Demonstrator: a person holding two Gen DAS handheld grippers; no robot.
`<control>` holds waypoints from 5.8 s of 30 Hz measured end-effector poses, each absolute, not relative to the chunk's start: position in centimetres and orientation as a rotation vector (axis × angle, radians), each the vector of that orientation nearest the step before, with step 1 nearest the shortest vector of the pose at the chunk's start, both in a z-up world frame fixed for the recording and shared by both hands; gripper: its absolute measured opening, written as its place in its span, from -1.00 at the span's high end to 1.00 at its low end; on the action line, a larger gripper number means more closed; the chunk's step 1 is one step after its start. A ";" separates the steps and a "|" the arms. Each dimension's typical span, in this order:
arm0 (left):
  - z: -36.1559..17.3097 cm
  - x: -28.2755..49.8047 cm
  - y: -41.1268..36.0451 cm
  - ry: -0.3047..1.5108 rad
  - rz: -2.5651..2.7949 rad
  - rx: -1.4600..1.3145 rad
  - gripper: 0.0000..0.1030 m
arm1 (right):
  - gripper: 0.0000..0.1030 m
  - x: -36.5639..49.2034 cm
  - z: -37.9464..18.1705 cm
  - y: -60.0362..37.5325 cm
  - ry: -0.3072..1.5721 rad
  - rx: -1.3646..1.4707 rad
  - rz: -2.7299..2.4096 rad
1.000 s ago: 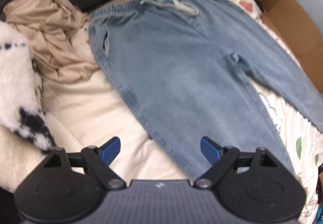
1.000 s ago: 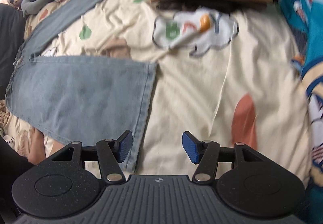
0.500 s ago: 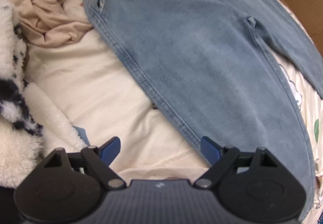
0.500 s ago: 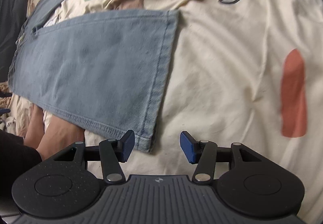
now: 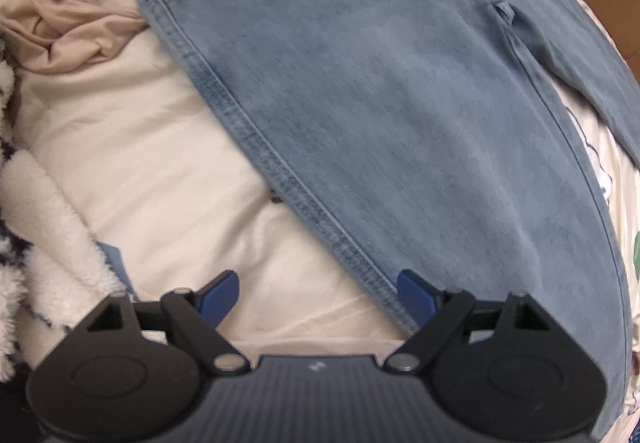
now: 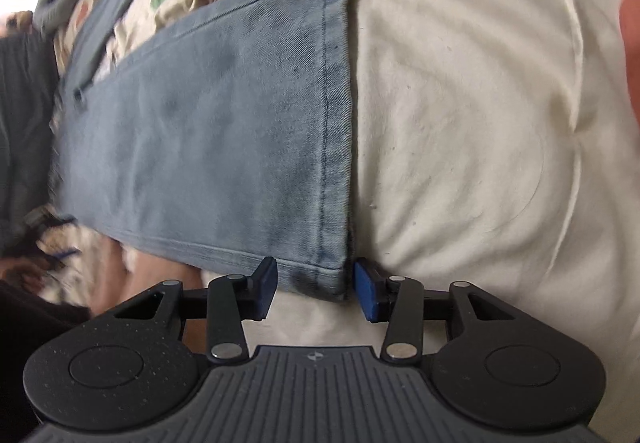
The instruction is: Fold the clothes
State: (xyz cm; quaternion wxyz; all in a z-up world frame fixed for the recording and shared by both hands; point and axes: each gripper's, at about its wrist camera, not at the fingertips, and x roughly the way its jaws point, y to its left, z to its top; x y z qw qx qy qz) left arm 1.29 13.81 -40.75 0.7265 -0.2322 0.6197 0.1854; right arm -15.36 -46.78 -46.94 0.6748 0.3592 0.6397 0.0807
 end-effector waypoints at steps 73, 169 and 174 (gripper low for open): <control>-42.6 0.3 29.1 0.720 0.577 -1.170 0.72 | 0.83 -10.3 -34.0 -48.4 1.209 0.948 0.015; -35.3 37.9 28.9 0.756 0.488 -1.045 0.90 | 0.82 40.0 -40.3 -55.0 0.890 0.933 -0.272; -35.4 39.5 28.7 0.765 0.492 -1.042 0.90 | 0.82 41.4 -41.6 -55.2 0.901 0.940 -0.296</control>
